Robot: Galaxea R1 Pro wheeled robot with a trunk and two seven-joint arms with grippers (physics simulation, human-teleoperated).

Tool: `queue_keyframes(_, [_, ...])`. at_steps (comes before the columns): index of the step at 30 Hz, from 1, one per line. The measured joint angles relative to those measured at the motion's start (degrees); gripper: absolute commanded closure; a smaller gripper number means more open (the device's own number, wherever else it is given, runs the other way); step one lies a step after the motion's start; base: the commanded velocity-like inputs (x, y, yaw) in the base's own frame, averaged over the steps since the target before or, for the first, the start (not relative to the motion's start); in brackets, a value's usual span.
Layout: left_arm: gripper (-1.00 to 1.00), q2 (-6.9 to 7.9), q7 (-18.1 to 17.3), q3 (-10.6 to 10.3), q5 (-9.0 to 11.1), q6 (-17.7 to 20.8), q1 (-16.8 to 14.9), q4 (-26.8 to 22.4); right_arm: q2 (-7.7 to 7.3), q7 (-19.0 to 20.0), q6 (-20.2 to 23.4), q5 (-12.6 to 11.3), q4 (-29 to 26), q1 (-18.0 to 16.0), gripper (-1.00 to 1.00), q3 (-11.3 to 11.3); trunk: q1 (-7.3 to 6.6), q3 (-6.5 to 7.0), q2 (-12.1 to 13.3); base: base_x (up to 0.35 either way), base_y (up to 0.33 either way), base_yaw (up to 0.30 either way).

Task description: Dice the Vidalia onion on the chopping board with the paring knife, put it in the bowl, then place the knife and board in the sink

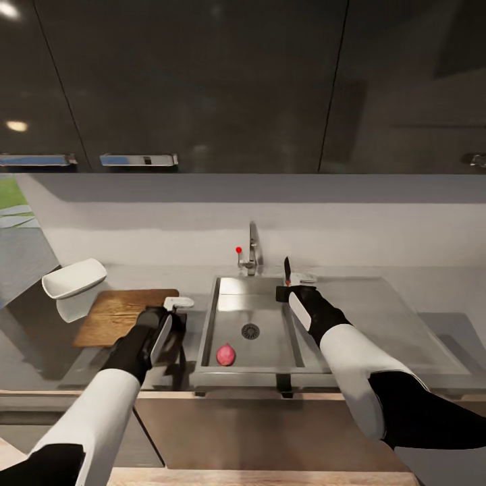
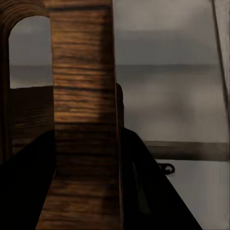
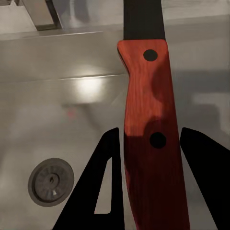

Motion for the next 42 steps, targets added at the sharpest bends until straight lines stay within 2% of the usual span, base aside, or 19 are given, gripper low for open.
queue_keyframes(2, [1.0,-0.1,0.05,0.06,-0.47,-0.82,0.0,0.9,0.03,-0.03,0.02,-0.04,0.0,0.0,1.0,0.0,-0.03,0.0,-0.03,0.129,-0.135,0.0])
queue_keyframes(12, [1.0,-0.02,0.03,0.15,-0.33,-0.99,0.0,1.59,0.31,-0.03,0.06,0.0,0.01,0.0,1.0,0.0,0.0,0.0,0.0,0.123,-0.045,0.0])
queue_keyframes(13, [1.0,-0.02,0.01,0.2,-0.29,-1.41,0.02,3.18,0.3,0.0,0.05,0.0,0.01,0.0,1.0,0.0,-0.01,-0.01,0.0,0.0,0.0,0.0])
queue_keyframes(14, [1.0,-0.03,0.0,0.16,0.08,-4.56,0.01,5.47,0.33,-0.02,0.03,0.0,0.0,0.0,1.0,0.0,0.01,-0.01,0.02,0.0,0.0,0.0])
queue_keyframes(16, [1.0,0.0,0.09,0.15,-0.39,-6.2,-0.01,6.61,0.31,0.0,0.01,0.0,0.0,0.0,1.0,0.0,0.0,0.0,0.0,0.0,0.0,0.0])
queue_keyframes(24, [1.0,0.06,0.09,0.15,-0.31,-6.56,-0.01,7.47,0.36,0.04,0.02,-0.01,0.0,0.0,1.0,0.0,0.0,0.0,0.0,0.0,0.0,0.0])
queue_keyframes(25, [-1.0,0.06,0.09,0.15,-0.3,-6.57,-0.01,7.38,0.37,0.05,0.01,0.0,0.0,0.0,1.0,0.0,0.0,0.0,0.0,0.0,0.0,0.0])
queue_keyframes(34, [-1.0,0.06,0.17,0.14,-0.38,-6.54,-0.01,6.47,0.38,0.05,0.0,0.0,0.1,0.0,1.0,0.0,0.0,0.0,-0.01,0.0,0.0,0.0])
queue_keyframes(38, [-1.0,0.04,0.23,0.14,-0.45,-5.35,-0.01,-2.12,0.38,0.08,0.0,0.0,0.11,0.0,1.0,0.0,0.0,0.01,-0.01,0.0,0.0,0.0])
queue_keyframes(42, [-1.0,0.11,0.31,0.07,-0.52,5.97,0.0,-17.19,0.47,0.14,0.0,0.0,0.17,0.0,1.0,0.0,0.0,0.01,-0.01,0.0,0.0,0.0])
